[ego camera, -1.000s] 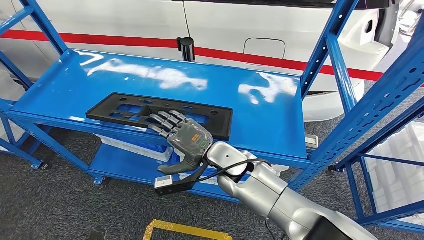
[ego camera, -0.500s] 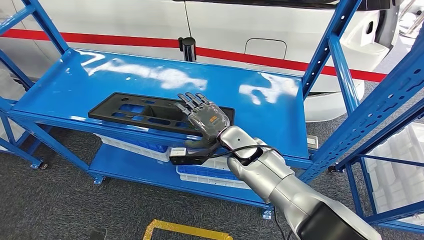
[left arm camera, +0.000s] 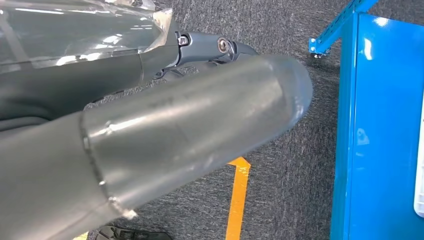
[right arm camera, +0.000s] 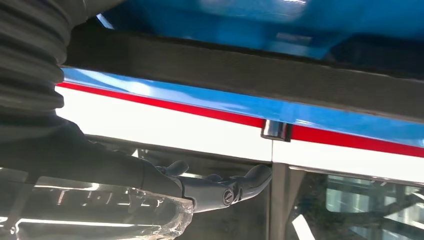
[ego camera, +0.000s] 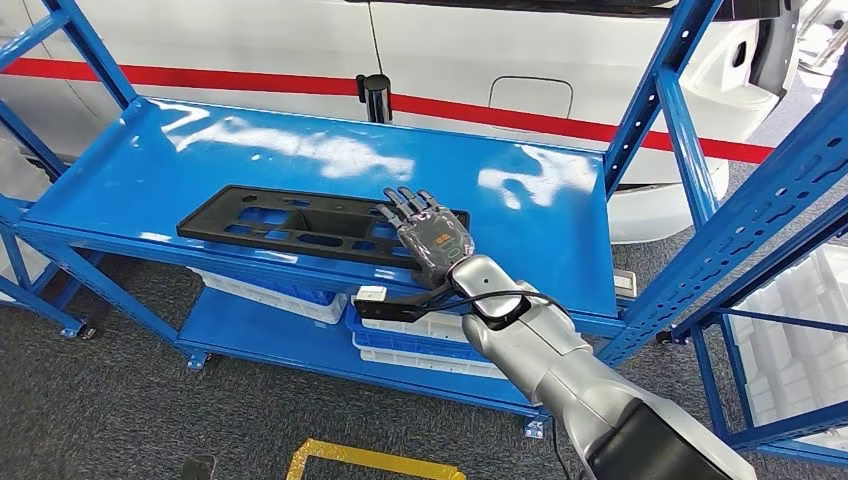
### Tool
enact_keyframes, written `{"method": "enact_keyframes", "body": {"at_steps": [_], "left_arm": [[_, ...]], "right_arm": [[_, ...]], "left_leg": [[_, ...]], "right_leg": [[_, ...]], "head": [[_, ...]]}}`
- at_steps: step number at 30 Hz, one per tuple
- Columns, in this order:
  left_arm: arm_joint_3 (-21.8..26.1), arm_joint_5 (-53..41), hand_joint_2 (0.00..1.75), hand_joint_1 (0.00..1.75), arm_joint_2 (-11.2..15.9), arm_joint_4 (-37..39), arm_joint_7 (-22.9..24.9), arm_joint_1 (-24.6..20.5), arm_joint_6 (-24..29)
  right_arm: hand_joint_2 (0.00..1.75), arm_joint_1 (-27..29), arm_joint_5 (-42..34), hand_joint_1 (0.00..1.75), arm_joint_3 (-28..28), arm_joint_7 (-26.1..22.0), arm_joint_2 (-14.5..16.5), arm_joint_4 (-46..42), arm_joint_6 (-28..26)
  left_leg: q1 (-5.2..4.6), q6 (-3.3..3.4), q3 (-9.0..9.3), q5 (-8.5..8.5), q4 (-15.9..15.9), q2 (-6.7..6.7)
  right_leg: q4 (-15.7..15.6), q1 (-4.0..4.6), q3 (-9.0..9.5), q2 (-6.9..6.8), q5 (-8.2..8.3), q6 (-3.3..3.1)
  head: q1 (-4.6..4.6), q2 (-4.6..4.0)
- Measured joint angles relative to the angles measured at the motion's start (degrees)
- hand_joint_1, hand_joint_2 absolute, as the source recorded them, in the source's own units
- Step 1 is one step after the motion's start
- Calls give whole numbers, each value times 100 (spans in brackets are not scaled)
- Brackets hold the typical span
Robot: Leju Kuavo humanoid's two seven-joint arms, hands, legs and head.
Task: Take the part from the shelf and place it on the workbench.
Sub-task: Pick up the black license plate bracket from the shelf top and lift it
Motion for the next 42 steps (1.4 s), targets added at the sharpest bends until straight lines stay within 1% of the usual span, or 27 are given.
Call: {"method": "enact_keyframes", "body": {"at_steps": [8,9,11,12,13,15,17,20,23,25,29,34,36,42], "left_arm": [[-42,31,0,0,-3,0,-28,-52,19],[-42,65,0,0,-5,0,-81,-52,53],[-40,160,0,0,-11,0,-235,-50,139],[-40,208,0,0,-14,0,-317,-49,191],[-39,253,0,0,-19,0,-382,-49,250],[-33,315,0,0,-32,-3,-461,-49,406],[-27,344,0,0,-49,-26,-482,-45,559],[-25,397,0,0,-66,-61,-483,-46,618],[-22,432,0,0,-72,-61,-469,-54,547],[-22,427,0,0,-72,-60,-459,-63,502],[-22,425,0,0,-72,-59,-442,-76,471],[-22,428,0,0,-72,-59,-436,-83,478],[-22,436,0,0,-72,-58,-436,-82,479],[-25,494,0,0,-72,-57,-442,-82,488]], "right_arm": [[175,46,-23,0,-114,159,1,168,-222],[175,54,-34,18,-146,192,1,181,-296],[175,68,-60,95,-230,250,-1,199,-446],[175,71,-71,137,-276,263,-2,204,-507],[175,71,-72,160,-319,261,-4,205,-546],[175,70,-55,165,-394,235,-7,205,-587],[175,70,-40,164,-454,197,-10,205,-591],[175,70,-42,158,-528,141,-11,205,-586],[175,70,-54,144,-571,103,-13,205,-580],[175,69,-61,139,-595,92,-11,205,-582],[175,67,-80,143,-637,16,-11,205,-586],[175,65,-123,166,-674,-110,-11,202,-601],[175,65,-154,169,-678,-172,-11,194,-609],[175,66,-275,169,-690,-313,-13,105,-605]], "left_leg": [[0,0,0,0,0,0],[-1,0,0,0,0,0],[-2,0,-1,0,0,0],[-3,0,-1,0,0,0],[-3,0,-1,0,0,0],[-4,0,-1,0,0,0],[-5,0,0,0,0,0],[-5,0,0,0,0,0],[-4,0,0,0,0,0],[-4,0,0,0,0,0],[-4,0,0,0,0,1],[-5,0,0,0,0,1],[-5,0,1,0,0,1],[-5,0,2,0,0,3]], "right_leg": [[0,0,1,0,0,0],[0,0,1,0,0,0],[0,-2,1,0,0,0],[0,-3,1,0,0,0],[0,-5,1,0,0,0],[0,-7,1,0,0,0],[0,-7,1,0,0,0],[0,-7,0,0,0,0],[0,-7,0,1,0,0],[0,-7,0,0,0,0],[0,-7,1,1,0,0],[0,-7,2,1,0,0],[0,-8,2,1,0,0],[0,-8,2,2,0,0]], "head": [[0,0],[1,0],[1,0],[1,0],[0,0],[0,0],[1,0],[0,0],[1,0],[0,0],[0,0],[0,0],[0,0],[0,0]]}}
